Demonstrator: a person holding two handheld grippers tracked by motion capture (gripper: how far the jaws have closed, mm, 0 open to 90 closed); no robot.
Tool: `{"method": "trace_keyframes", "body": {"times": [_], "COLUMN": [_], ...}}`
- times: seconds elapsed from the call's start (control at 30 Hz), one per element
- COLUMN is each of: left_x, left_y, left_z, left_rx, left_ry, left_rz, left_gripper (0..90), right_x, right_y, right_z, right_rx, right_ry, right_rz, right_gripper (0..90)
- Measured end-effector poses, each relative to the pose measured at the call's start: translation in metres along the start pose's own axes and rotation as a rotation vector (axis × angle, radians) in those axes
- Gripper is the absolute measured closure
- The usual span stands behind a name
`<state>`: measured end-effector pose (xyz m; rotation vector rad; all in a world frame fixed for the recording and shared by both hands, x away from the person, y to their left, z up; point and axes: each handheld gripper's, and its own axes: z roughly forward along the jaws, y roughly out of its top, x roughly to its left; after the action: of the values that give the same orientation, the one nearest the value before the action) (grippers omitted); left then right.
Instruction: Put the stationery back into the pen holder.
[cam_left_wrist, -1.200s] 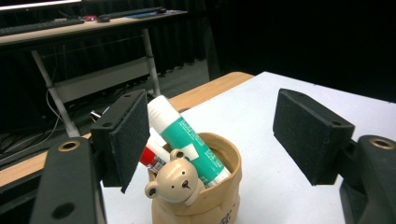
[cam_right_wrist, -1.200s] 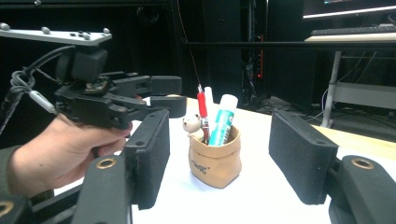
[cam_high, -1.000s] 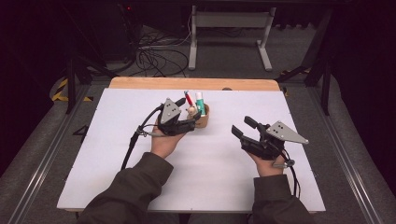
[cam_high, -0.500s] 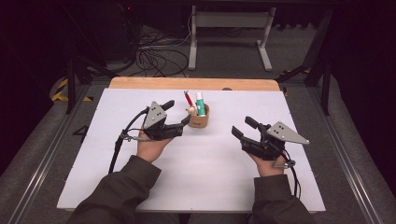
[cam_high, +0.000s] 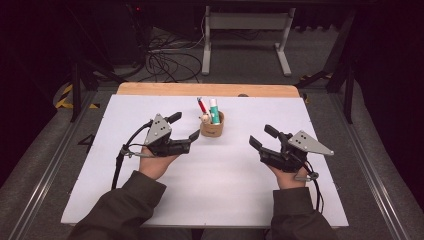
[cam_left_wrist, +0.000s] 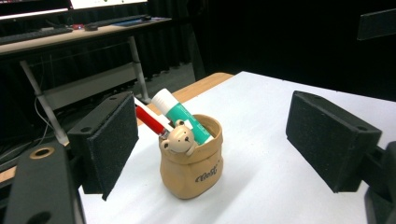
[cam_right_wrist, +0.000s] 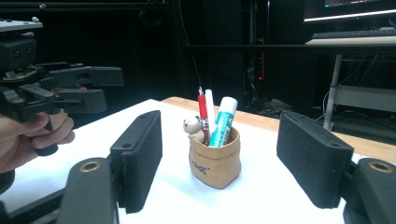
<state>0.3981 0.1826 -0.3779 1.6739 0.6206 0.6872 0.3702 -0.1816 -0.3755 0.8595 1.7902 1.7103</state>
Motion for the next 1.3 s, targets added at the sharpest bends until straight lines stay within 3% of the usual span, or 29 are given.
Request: {"method": "trace_keyframes", "body": {"times": [0.9, 1.3], "left_x": [0.009, 0.014], "left_y": [-0.004, -0.011], "left_z": [-0.061, -0.084], "left_rx": [-0.004, -0.012], "left_ry": [0.004, 0.022], "left_rz": [0.006, -0.012], "left_gripper": [12.8, 12.4], "right_x": [-0.005, -0.006], "right_y": [0.000, 0.000], "right_z": [-0.010, -0.013], "right_rx": [0.002, 0.003], "right_ry": [-0.008, -0.007], "right_rz": [0.013, 0.022], "right_gripper": [26.1, 23.1]}}
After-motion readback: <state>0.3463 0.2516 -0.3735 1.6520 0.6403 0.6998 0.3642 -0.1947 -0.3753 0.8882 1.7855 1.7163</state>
